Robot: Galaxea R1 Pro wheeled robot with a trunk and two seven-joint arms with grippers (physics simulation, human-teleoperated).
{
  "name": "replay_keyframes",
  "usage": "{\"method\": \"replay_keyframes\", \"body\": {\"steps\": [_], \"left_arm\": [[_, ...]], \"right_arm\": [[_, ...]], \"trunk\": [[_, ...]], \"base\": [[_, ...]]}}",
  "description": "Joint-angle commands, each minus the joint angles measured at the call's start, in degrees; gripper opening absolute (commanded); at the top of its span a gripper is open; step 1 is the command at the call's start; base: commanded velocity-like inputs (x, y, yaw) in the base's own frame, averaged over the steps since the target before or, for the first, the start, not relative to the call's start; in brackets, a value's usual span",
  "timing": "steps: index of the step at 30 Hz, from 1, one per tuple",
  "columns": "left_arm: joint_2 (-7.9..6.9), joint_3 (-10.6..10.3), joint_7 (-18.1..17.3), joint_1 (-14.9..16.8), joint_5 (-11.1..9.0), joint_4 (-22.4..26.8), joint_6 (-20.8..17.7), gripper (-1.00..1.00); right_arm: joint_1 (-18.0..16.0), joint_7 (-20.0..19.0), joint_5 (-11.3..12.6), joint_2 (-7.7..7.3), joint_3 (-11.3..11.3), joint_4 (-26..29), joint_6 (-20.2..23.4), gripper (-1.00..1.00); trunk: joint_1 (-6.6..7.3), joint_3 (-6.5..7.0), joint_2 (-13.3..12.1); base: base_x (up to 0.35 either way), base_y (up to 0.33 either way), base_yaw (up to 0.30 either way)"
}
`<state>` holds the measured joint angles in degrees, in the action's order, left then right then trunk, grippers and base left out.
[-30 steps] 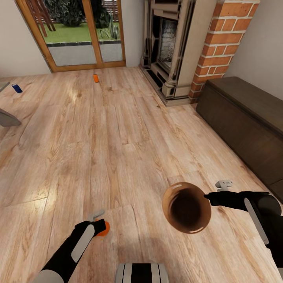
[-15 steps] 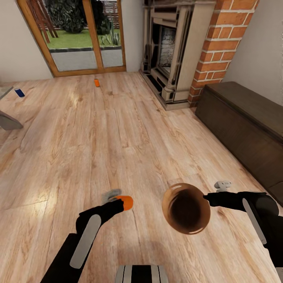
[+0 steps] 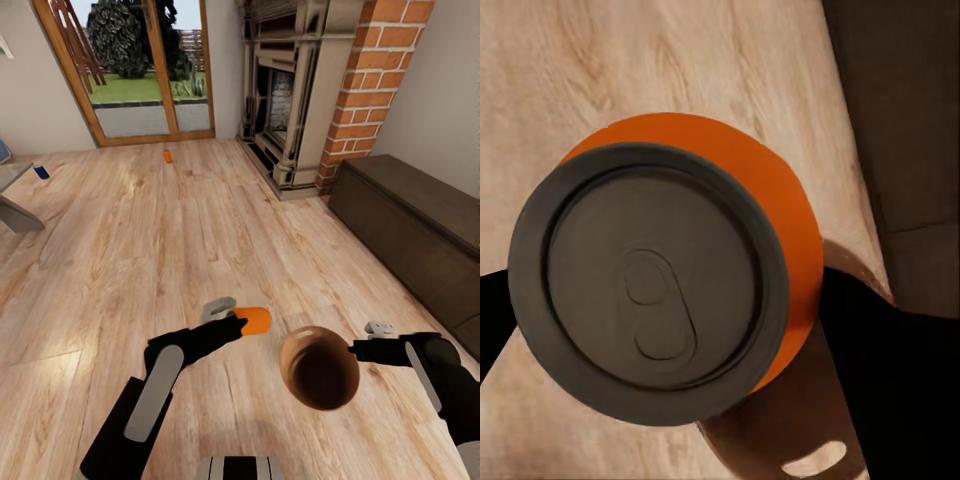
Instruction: Put the three can of soda from the living room inside the tash can in the kitchen.
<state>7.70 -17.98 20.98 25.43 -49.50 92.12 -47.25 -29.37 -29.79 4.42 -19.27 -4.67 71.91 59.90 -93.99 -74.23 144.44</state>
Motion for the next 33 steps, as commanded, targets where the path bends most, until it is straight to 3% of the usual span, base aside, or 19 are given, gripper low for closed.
{"method": "replay_keyframes", "body": {"steps": [1, 9, 11, 19, 22, 25, 29, 33], "left_arm": [[-0.12, 0.0, -0.2, 0.3, -1.0, 0.0, -0.1, -1.0], [-0.21, -0.3, -6.9, 0.6, -3.5, 0.0, -1.3, -1.0], [0.07, -2.2, -7.3, 0.5, -4.0, -0.1, -1.5, -1.0], [0.44, -10.4, -6.5, 0.6, -5.0, -1.1, -1.8, -1.0], [0.4, -12.5, -5.2, 0.7, -5.1, -2.6, -3.4, -1.0], [0.39, -13.2, -4.8, 0.7, -4.9, -4.4, -3.8, -1.0], [0.45, -13.7, -2.2, 1.0, -4.8, -9.1, -4.1, -1.0], [0.42, -13.8, -0.7, 1.1, -4.7, -10.8, -4.2, -1.0]], "right_arm": [[-0.6, 0.7, 0.6, 0.1, 0.0, -1.0, 0.1, -1.0], [-2.3, 1.9, 0.5, 0.3, 0.0, -4.4, 0.1, -1.0], [-2.3, 2.0, 0.5, 0.34, 0.0, -4.5, 0.1, -1.0], [-2.3, 2.1, 0.6, 0.71, 0.3, -4.2, 0.1, -1.0], [-2.0, 2.1, 0.5, 2.53, 0.6, -3.7, 0.1, -1.0], [-1.8, 2.2, 0.4, 3.69, 1.3, -3.3, 0.1, -1.0], [-1.6, 2.4, 0.4, 4.4, 5.8, -1.9, 0.1, -1.0], [-1.4, 3.9, 0.5, 4.55, 7.2, -1.2, 0.1, -1.0]], "trunk": [[0.03, 0.23, 0.0], [0.23, 2.0, -0.1], [0.28, 2.45, -0.1], [0.49, 4.22, -0.3], [0.57, 4.88, -0.3], [0.65, 5.55, -0.3], [0.75, 6.43, -0.4], [0.85, 7.32, -0.4]], "base": [[0.0, 0.0, 0.0], [0.0, 0.0, 0.0], [0.0, 0.0, 0.0], [0.0, 0.0, 0.0], [0.0, 0.0, 0.0], [0.0, 0.0, 0.0], [0.0, 0.0, 0.0], [0.0, 0.0, 0.0]]}}
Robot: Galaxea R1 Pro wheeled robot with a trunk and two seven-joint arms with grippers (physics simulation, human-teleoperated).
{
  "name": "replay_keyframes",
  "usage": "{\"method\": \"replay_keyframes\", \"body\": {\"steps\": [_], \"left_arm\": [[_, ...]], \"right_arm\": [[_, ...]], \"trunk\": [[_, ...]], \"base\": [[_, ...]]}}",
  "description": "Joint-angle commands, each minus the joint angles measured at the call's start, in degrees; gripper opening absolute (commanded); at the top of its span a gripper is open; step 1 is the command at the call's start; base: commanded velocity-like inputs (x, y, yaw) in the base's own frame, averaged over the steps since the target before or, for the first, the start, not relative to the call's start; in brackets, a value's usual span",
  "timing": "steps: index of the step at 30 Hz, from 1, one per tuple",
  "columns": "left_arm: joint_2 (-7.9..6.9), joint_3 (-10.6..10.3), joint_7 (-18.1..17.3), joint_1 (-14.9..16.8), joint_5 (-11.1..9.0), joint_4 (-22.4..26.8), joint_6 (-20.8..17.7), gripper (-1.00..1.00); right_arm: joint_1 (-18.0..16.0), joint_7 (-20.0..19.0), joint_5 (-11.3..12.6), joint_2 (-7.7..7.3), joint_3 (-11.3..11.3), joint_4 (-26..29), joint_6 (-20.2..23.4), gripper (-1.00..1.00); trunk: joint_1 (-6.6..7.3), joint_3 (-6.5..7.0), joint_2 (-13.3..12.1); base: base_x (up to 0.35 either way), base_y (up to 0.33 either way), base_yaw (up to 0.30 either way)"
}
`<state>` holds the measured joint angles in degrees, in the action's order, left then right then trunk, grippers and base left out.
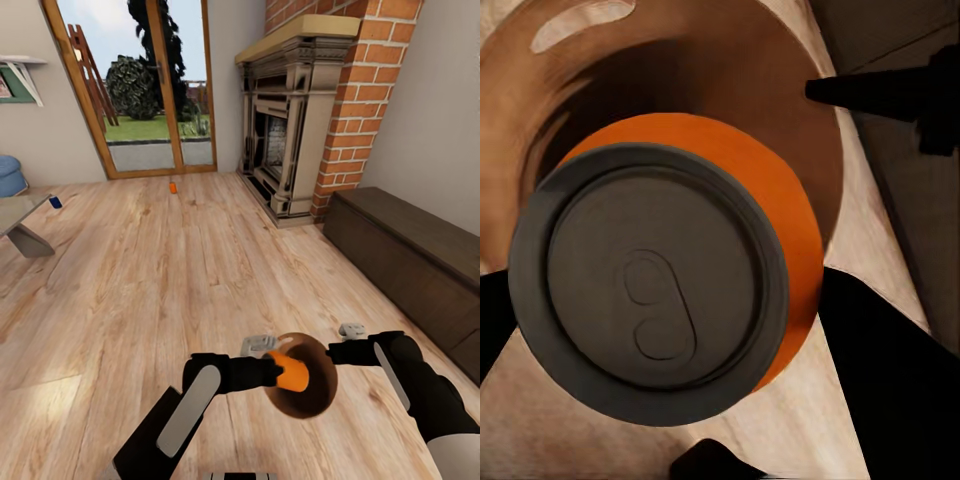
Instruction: Put the three can of soda from the living room inside the tash can in the kitchen.
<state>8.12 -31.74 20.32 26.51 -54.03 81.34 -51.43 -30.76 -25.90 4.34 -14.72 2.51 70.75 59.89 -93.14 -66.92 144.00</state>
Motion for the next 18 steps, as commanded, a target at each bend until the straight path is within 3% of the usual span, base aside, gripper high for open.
{"method": "replay_keyframes", "body": {"steps": [1, 5, 6, 11, 15, 18], "left_arm": [[-0.01, 0.0, 0.6, 0.0, -0.1, -0.8, 0.0, -1.0], [0.01, 0.0, 1.7, 0.2, -0.1, -3.2, 0.2, -1.0], [-0.01, 0.0, 1.9, 0.3, -0.1, -3.9, 0.3, -1.0], [-0.03, 0.0, 1.9, 0.8, -0.1, -7.3, 0.7, -1.0], [-0.02, -0.1, 1.8, 0.9, 0.0, -8.2, 0.8, -1.0], [-0.22, -0.1, 1.9, 0.9, 0.1, -9.5, 0.9, -1.0]], "right_arm": [[0.0, 0.2, 0.6, 0.02, 0.2, 0.1, 0.1, -1.0], [0.5, 0.6, 0.7, 0.39, 0.8, 0.3, 0.1, -1.0], [0.7, 0.7, 0.7, 1.34, 1.4, 0.3, 0.1, -1.0], [0.9, 0.7, 0.7, 3.07, 2.4, 0.3, 0.1, -1.0], [0.9, 0.8, 0.6, 6.71, 2.6, 0.3, 0.1, -1.0], [0.8, 0.8, 0.6, 7.4, 2.5, 0.3, 0.1, -1.0]], "trunk": [[0.03, 0.23, 0.0], [0.13, 1.12, -0.1], [0.16, 1.34, -0.1], [0.28, 2.45, -0.1], [0.39, 3.33, -0.2], [0.46, 4.0, -0.2]], "base": [[0.0, 0.0, 0.0], [0.0, 0.0, 0.0], [0.0, 0.0, 0.0], [0.0, 0.0, 0.0], [0.0, 0.0, 0.0], [0.0, 0.0, 0.0]]}}
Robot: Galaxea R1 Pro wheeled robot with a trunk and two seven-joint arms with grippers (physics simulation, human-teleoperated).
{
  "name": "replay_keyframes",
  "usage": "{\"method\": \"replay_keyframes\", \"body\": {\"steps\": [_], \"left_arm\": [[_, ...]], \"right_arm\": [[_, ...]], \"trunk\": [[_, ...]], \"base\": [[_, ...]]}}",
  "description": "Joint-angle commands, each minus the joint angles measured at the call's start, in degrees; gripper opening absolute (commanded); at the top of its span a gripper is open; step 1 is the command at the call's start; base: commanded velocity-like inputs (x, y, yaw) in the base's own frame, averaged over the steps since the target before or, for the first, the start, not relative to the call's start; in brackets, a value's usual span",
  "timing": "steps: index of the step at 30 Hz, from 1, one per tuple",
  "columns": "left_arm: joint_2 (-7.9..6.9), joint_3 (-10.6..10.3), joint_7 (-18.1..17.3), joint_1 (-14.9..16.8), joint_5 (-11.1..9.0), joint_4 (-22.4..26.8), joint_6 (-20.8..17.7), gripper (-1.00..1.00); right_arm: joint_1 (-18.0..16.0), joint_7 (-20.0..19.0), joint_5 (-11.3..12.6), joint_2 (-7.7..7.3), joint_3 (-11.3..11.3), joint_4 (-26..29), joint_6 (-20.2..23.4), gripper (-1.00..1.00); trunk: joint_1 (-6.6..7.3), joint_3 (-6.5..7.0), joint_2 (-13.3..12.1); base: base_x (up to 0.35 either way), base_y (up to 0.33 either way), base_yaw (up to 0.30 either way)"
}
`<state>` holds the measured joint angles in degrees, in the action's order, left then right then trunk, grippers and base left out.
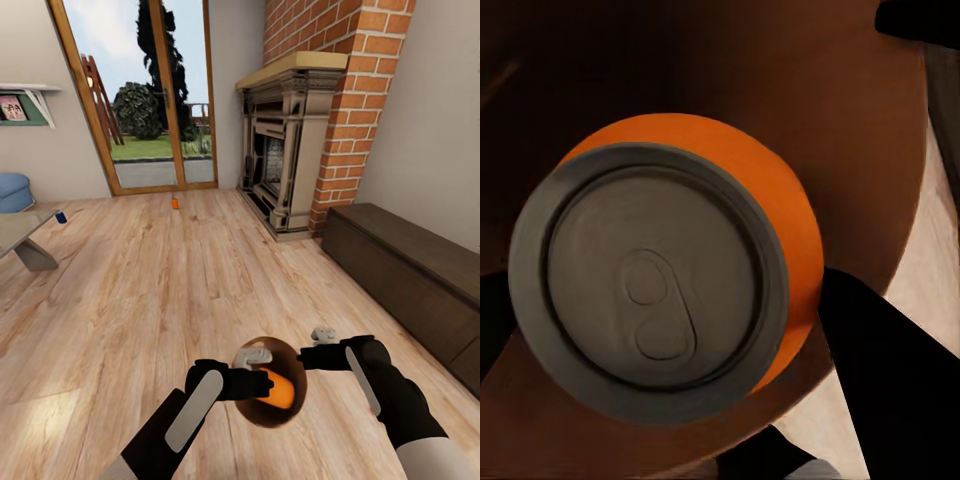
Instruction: Put the three can of soda from the living room inside the tash can in the kitchen.
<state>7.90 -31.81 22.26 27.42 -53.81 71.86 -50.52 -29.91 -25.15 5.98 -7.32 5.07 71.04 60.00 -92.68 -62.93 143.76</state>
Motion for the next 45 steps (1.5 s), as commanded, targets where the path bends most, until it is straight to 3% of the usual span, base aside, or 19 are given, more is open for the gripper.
{"method": "replay_keyframes", "body": {"steps": [1, 6, 7, 9, 16, 19, 20, 22, 24, 26, 27, 28, 32, 33, 35, 37, 39, 42, 45], "left_arm": [[-0.05, 0.0, -0.1, 0.0, 0.0, -0.5, 0.1, -1.0], [0.05, 0.0, -0.4, 0.0, 5.8, -5.1, 2.6, -1.0], [0.08, 0.0, -0.4, 0.0, 6.2, -5.6, 2.7, 1.0], [0.16, 0.0, -0.4, 0.0, 7.7, -7.1, 3.2, 1.0], [0.14, 0.1, -0.5, 0.0, 8.0, -7.3, 3.4, 1.0], [-0.37, 0.5, -0.5, -0.3, 8.1, -4.7, 5.2, 1.0], [-0.78, 0.6, -0.3, -0.7, 8.2, -2.8, 7.1, 1.0], [-3.01, 1.0, -0.4, -2.8, 8.1, 2.3, 11.0, 1.0], [-5.53, 2.9, -0.5, -4.6, 7.9, 6.4, 12.8, 1.0], [-8.17, 8.5, -1.1, -8.0, 7.3, 10.9, 14.2, 1.0], [-8.55, 10.2, -1.5, -8.9, 7.2, 11.7, 14.4, 1.0], [-9.51, 17.2, -3.5, -11.5, 7.3, 13.3, 14.9, 1.0], [-10.02, 24.8, -4.6, -13.9, 7.4, 13.7, 15.0, 1.0], [-10.09, 27.5, -4.6, -14.4, 7.4, 13.4, 15.0, 1.0], [-10.18, 31.2, -4.6, -15.0, 7.4, 11.1, 15.1, 1.0], [-10.1, 32.7, -4.6, -15.2, 7.4, 8.5, 15.4, 1.0], [-10.09, 34.2, -5.0, -15.1, 7.3, 1.6, 18.4, 1.0], [-10.14, 34.8, -5.2, -14.6, 7.2, -4.4, 21.3, 1.0], [-10.12, 35.0, -5.3, -14.3, 7.1, -6.9, 22.3, 1.0]], "right_arm": [[0.0, 0.1, -1.1, 0.05, 0.0, 0.0, 0.0, -1.0], [0.0, 0.0, -1.1, 0.26, -0.1, 0.1, 0.0, -1.0], [0.0, 0.0, -1.1, 0.27, -0.1, 0.1, 0.0, -1.0], [0.0, 0.0, -1.1, 0.22, -0.1, 0.1, 0.0, -1.0], [-0.1, 0.0, -1.1, 0.27, -0.1, 0.1, 0.0, -1.0], [-0.1, 0.0, -1.1, 0.31, -0.1, 0.0, 0.0, -1.0], [-0.1, 0.0, -1.1, 0.33, -0.1, 0.0, 0.0, -1.0], [-0.1, 0.1, -1.2, 0.31, -0.3, -0.3, 0.0, -1.0], [-0.1, 0.0, -1.2, 0.21, -0.5, -0.4, 0.0, -1.0], [-0.1, -0.1, -1.1, 0.04, -0.8, -0.6, 0.0, -1.0], [-0.1, -0.1, -1.1, 0.0, -0.8, -0.7, 0.0, -1.0], [-0.1, -0.2, -1.1, -0.26, -1.0, -0.8, 0.0, -1.0], [-0.1, -0.3, -0.9, -0.48, -1.1, -0.8, 0.0, -1.0], [-0.1, -0.4, -0.9, -0.52, -1.1, -0.8, 0.0, -1.0], [-0.1, -0.4, -0.9, -0.65, -1.1, -0.6, 0.0, -1.0], [-0.1, -0.5, -0.9, -0.8, -1.1, -0.4, 0.0, -1.0], [-0.1, -0.6, -0.8, -1.31, -1.1, -0.2, 0.0, -1.0], [-0.1, -0.6, -0.8, -1.53, -1.0, -0.1, 0.0, -1.0], [-0.1, -0.6, -0.8, -1.61, -0.9, 0.0, 0.0, -1.0]], "trunk": [[0.03, 0.23, 0.0], [0.03, 0.23, 0.0], [0.03, 0.23, 0.0], [0.03, 0.23, 0.0], [0.03, 0.23, 0.0], [0.03, 0.23, 0.0], [0.03, 0.23, 0.0], [0.03, 0.23, 0.0], [0.03, 0.23, 0.0], [0.03, 0.23, 0.0], [0.03, 0.23, 0.0], [0.03, 0.23, 0.0], [0.03, 0.23, 0.0], [0.03, 0.23, 0.0], [0.03, 0.23, 0.0], [0.08, 0.68, 0.0], [0.13, 1.12, -0.1], [0.21, 1.78, -0.1], [0.29, 2.45, -0.1]], "base": [[0.0, 0.0, 0.0], [0.0, 0.0, 0.0], [0.0, 0.0, 0.0], [0.0, 0.0, 0.0], [0.0, 0.0, 0.0], [0.0, 0.0, 0.0], [0.0, 0.0, 0.0], [0.0, 0.0, 0.0], [0.0, 0.0, 0.0], [0.0, 0.0, 0.0], [0.0, 0.0, 0.0], [0.0, 0.0, 0.0], [0.0, 0.0, 0.0], [0.0, 0.0, 0.0], [0.0, 0.0, 0.0], [0.0, 0.0, 0.0], [0.0, 0.0, 0.0], [0.0, 0.0, 0.0], [0.0, 0.0, 0.0]]}}
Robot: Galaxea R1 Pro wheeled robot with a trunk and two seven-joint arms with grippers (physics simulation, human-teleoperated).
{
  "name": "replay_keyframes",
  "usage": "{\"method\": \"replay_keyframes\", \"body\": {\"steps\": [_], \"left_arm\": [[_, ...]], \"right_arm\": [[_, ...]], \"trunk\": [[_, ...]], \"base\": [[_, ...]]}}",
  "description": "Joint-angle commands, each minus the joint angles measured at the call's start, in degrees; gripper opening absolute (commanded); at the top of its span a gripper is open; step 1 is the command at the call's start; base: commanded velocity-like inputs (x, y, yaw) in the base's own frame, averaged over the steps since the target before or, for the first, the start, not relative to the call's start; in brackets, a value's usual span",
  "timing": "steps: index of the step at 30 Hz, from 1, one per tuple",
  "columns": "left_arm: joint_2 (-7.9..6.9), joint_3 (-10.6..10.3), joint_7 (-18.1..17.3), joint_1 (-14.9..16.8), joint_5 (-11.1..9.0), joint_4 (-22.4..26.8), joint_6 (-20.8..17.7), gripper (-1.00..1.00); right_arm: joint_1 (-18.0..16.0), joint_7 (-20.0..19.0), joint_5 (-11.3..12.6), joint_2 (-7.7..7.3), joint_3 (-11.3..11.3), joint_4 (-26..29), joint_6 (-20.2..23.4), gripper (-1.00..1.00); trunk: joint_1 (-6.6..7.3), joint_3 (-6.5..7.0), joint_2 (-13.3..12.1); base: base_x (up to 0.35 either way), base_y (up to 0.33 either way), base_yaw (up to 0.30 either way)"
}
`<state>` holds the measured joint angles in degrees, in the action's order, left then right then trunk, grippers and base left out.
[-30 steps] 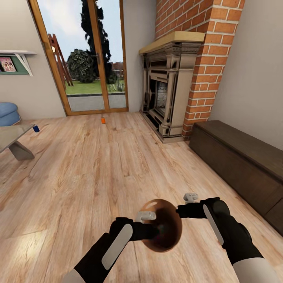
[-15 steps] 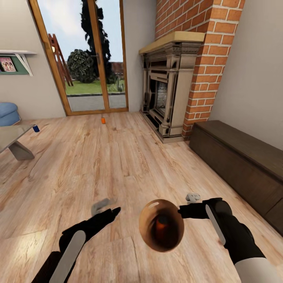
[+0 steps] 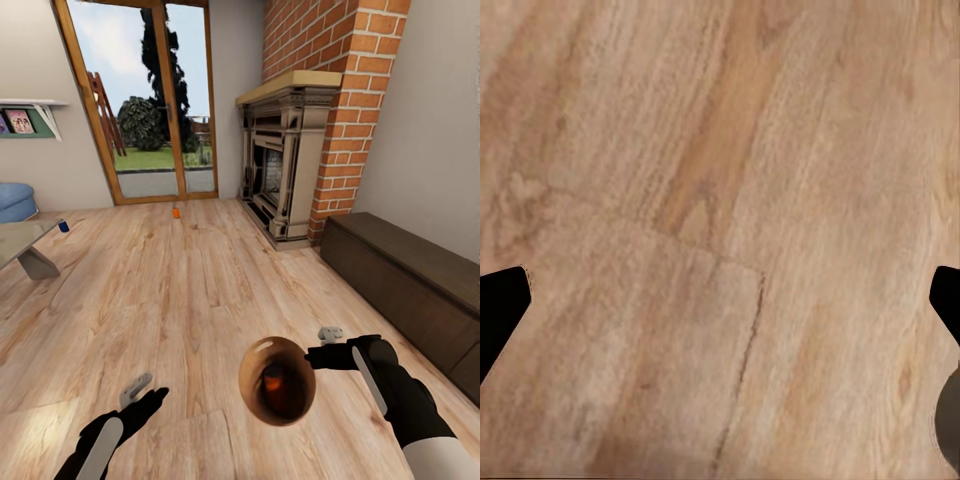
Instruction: Put the three can of soda from the living room inside the tash can in the kitchen.
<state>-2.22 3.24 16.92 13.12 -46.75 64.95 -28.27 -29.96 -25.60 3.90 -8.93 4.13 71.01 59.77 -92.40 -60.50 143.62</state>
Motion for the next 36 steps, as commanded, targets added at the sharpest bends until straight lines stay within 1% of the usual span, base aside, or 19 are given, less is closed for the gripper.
{"method": "replay_keyframes", "body": {"steps": [1, 10, 12, 14, 16, 19, 20, 25, 30, 36], "left_arm": [[0.01, 0.1, -0.1, 0.1, 0.0, -0.8, 0.2, 1.0], [-0.02, 0.2, -0.5, 0.6, 0.0, -4.7, 0.4, 1.0], [-0.03, 0.2, -0.5, 0.7, -0.1, -5.1, 0.4, 1.0], [0.03, 0.1, -0.5, 0.8, -0.1, -5.2, 0.4, 1.0], [0.11, -0.2, -0.6, 0.8, 0.3, -5.4, 0.6, 1.0], [0.05, -0.3, -0.6, 0.8, 0.6, -5.8, 0.7, 1.0], [0.0, -0.3, -1.0, 0.9, 0.7, -7.0, 0.7, 1.0], [-0.13, -0.3, -2.7, 0.9, 0.8, -7.5, 0.8, 1.0], [-0.26, -0.3, -3.1, 0.9, 0.8, -7.6, 0.8, 1.0], [-0.3, -0.3, -3.1, 0.9, 0.9, -7.6, 0.8, 1.0]], "right_arm": [[0.0, -0.1, 1.3, -0.01, 0.1, 0.1, 0.2, -1.0], [0.0, -0.1, 1.3, -0.03, 0.1, 0.2, 0.2, -1.0], [0.0, -0.1, 1.2, -0.03, 0.1, 1.0, 0.2, -1.0], [0.0, -0.1, 1.2, -0.03, 0.1, 2.0, 0.2, -1.0], [0.0, 0.0, 1.1, -0.03, 0.2, 3.1, 0.2, -1.0], [0.0, 0.0, 1.1, -0.03, 0.2, 3.4, 0.2, -1.0], [0.0, 0.0, 1.1, -0.03, 0.3, 3.5, 0.2, -1.0], [0.0, 0.0, 1.1, 0.02, 0.3, 3.6, 0.2, -1.0], [0.0, 0.0, 1.1, -0.03, 0.2, 3.6, 0.2, -1.0], [0.0, 0.0, 1.2, -0.1, -0.1, 3.5, 0.2, -1.0]], "trunk": [[0.03, 0.23, 0.0], [0.26, 2.23, -0.1], [0.31, 2.67, -0.2], [0.31, 2.67, -0.2], [0.31, 2.67, -0.2], [0.31, 2.67, -0.2], [0.31, 2.67, -0.2], [0.31, 2.67, -0.2], [0.31, 2.67, -0.2], [0.31, 2.67, -0.2]], "base": [[0.0, 0.0, 0.0], [0.0, 0.0, 0.0], [0.0, 0.0, 0.0], [0.0, 0.0, 0.0], [0.0, 0.0, 0.0], [0.062, 0.031, 0.0], [0.258, 0.135, 0.0], [0.303, 0.118, 0.015], [0.341, -0.021, 0.204], [0.325, -0.157, 0.257]]}}
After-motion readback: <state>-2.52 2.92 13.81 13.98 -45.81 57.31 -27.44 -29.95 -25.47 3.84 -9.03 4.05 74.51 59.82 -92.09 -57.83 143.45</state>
